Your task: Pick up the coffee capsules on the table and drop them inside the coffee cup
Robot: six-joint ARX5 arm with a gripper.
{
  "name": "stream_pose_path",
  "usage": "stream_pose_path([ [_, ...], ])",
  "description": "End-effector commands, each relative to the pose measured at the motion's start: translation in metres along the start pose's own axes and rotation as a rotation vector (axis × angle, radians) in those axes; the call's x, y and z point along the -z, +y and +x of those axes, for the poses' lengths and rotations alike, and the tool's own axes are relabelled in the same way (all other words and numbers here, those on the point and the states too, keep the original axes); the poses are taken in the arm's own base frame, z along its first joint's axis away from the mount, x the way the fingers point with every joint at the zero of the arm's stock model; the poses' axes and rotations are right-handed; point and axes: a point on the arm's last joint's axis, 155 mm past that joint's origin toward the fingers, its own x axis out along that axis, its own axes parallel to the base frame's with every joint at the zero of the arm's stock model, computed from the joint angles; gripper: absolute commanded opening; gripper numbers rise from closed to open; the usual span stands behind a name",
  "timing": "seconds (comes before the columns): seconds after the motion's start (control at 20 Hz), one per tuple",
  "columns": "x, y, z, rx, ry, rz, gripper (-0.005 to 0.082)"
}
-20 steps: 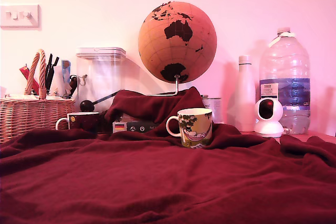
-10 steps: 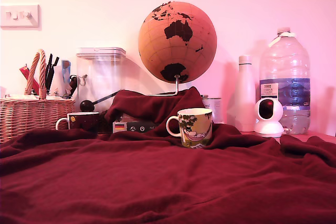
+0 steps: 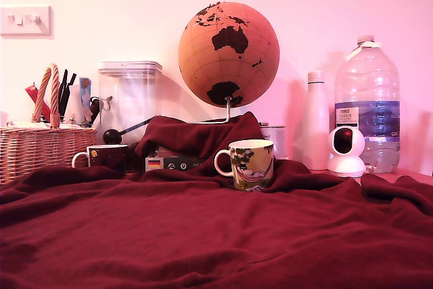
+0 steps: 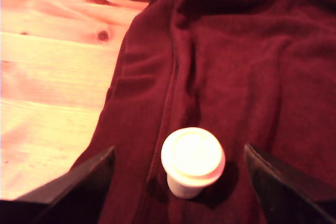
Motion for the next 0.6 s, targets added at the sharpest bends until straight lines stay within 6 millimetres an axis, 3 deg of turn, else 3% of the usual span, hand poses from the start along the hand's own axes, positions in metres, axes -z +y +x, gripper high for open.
stream_pose_path([
  [0.0,0.000,0.001,0.003,-0.003,0.000,0.011,0.0710],
  [0.55,0.015,0.004,0.027,-0.015,0.078,0.036,0.0710],
])
